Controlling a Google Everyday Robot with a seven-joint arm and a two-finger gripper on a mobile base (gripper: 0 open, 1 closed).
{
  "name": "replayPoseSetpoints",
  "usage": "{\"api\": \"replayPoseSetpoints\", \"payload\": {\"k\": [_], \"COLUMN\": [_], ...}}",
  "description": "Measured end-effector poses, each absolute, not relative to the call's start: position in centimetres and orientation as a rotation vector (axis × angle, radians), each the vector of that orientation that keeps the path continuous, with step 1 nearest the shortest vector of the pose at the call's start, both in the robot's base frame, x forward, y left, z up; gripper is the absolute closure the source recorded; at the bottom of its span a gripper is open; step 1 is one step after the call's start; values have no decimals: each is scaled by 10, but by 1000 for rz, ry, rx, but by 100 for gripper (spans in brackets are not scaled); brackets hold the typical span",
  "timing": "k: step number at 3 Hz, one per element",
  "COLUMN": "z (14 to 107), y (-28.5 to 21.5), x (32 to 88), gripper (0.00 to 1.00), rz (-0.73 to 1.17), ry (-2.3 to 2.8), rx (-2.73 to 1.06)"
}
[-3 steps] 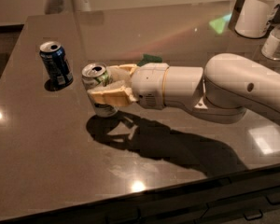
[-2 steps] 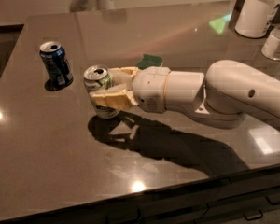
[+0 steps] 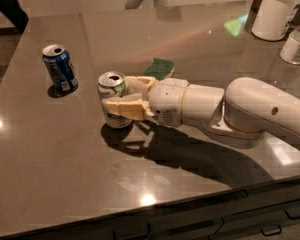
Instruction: Place 7up can upright
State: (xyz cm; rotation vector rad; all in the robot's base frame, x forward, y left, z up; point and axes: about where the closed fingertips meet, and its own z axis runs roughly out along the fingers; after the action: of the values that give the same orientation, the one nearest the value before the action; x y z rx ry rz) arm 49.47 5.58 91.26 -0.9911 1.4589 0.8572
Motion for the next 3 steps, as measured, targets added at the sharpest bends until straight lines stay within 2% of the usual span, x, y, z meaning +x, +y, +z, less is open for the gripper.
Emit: {"api": "replayPoseSetpoints", "payload": {"k": [2,3], "z": [908,908], "y": [49,46], "x": [495,495], "gripper": [14,0], "rz": [859,853], "ry": [1421,1424], "rx": [-947,-944]}}
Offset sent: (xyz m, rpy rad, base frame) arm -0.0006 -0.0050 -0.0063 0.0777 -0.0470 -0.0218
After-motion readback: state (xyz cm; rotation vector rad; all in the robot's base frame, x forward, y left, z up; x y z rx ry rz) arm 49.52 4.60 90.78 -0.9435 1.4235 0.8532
